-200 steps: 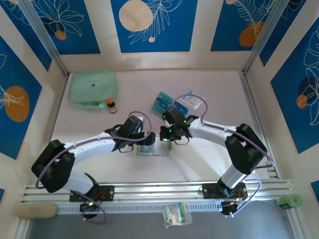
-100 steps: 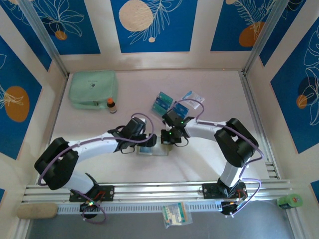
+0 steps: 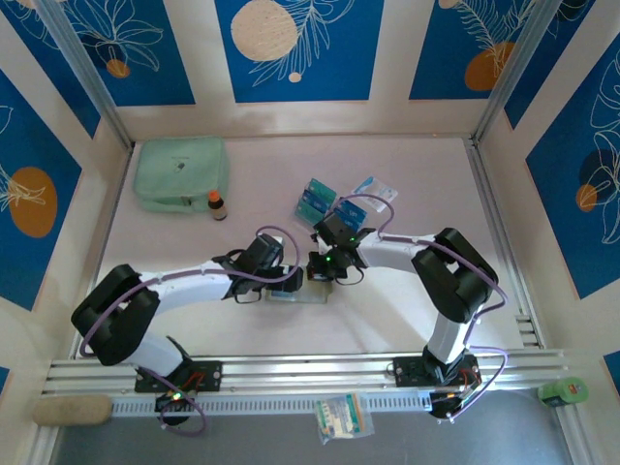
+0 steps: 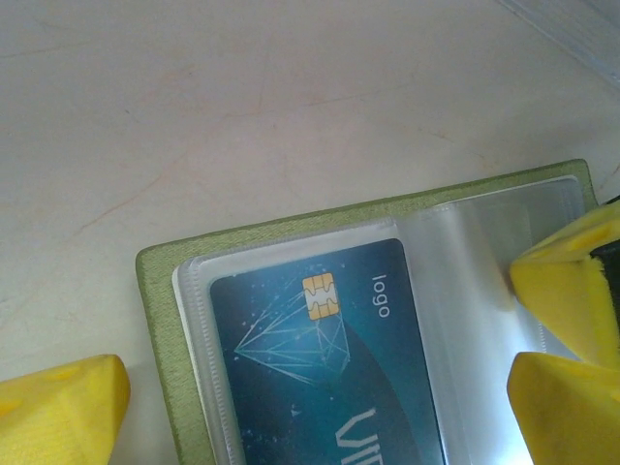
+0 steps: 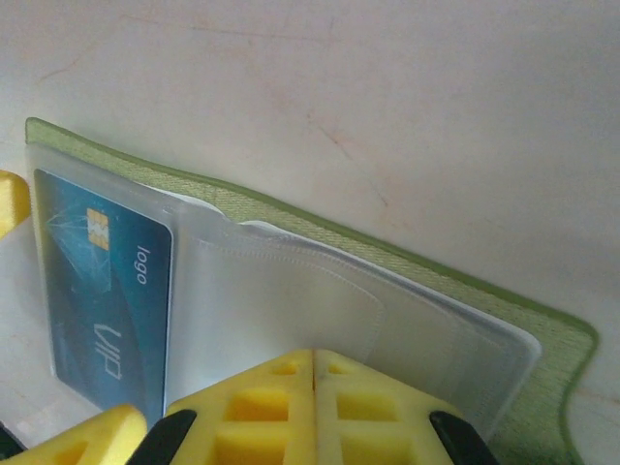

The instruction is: Put the credit cards into the card holder

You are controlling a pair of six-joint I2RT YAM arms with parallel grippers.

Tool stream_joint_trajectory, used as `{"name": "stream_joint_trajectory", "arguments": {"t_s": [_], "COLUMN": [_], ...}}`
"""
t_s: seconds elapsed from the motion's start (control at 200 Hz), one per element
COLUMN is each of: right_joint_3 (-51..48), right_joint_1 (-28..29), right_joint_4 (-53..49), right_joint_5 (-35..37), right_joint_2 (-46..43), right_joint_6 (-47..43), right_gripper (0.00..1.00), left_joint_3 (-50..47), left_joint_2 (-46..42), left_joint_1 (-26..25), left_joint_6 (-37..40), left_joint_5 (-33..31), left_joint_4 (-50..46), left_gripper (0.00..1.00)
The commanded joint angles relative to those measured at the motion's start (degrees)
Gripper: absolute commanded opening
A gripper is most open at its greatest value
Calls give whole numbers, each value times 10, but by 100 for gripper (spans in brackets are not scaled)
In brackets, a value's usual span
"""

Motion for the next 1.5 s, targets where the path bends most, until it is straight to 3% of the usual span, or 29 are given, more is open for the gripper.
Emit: {"name": "stream_joint_trajectory", "arguments": {"t_s": [0.0,0.485,0.875,1.075,1.165,1.495], "right_joint_3": [-5,-7,-8,-27,-35,-30], "right_joint_1": [2,0,-8,-23,-28,-32], "right_joint_4": [8,15,14,17,24,62], "right_joint_5": [-31,-40,-49,-36,-35,-61], "right_joint_2": [17,7,-19,-64,-68,-28], "right_joint_6": [11,22,24,35,41,59], "right_gripper": [0,0,0,28,35,37], "left_joint_3": [-9,-20,-35,-44,-47,-52], "left_joint_2": [-1,6,17,15,11,5], "left_joint_1": [-7,-7,-7,-8,-8,-8], "left_joint_6": [0,6,7,1,-1,-3], "left_joint_5": [-13,-16,-14,-12,-13,-16], "left_joint_4": [9,15,27,33,35,34], "left_gripper": [100,100,88,87,87,87]}}
